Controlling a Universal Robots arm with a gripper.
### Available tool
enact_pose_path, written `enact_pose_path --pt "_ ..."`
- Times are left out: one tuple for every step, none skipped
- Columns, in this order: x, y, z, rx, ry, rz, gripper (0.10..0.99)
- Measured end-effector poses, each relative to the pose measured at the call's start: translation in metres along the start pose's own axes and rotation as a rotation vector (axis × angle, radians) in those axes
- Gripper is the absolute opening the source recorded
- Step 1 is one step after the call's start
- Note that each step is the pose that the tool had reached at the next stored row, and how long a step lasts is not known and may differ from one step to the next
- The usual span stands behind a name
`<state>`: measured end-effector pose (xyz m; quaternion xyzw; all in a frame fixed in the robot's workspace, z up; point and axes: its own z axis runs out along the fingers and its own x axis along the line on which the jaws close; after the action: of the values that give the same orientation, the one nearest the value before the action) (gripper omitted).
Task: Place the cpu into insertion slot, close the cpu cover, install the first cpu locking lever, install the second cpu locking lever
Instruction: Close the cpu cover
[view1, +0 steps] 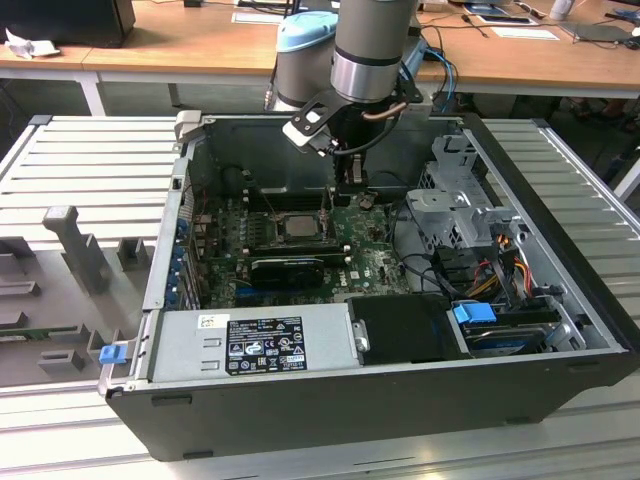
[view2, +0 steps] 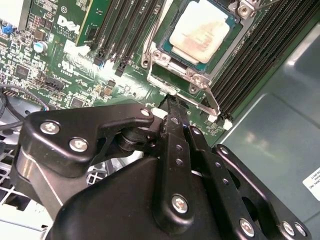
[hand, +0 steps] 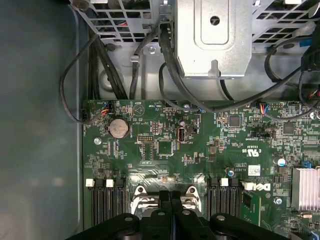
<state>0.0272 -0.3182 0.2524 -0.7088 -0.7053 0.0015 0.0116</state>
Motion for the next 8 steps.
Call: enact_pose_path --pt "0.0000 -0.0002 0.0000 0.000 0.0000 0.000 0.106" --pt "0.0000 -0.0006 0.0001 0.000 0.0000 0.000 0.106" --pt "0.0000 -0.0010 0.0001 0.000 0.0000 0.000 0.106" --pt "0.0000 -0.0024 0.0002 0.000 0.0000 0.000 0.106" --pt "0.0000 -0.0030 0.0002 0.000 0.0001 0.000 0.106" --pt "0.0000 -0.0042 0.0002 0.000 0.0000 0.000 0.106" --pt "0.0000 -0.0047 0.0002 0.000 -0.0001 0.000 0.106" --pt "0.0000 -0.0049 0.0002 0.000 0.0000 0.000 0.106"
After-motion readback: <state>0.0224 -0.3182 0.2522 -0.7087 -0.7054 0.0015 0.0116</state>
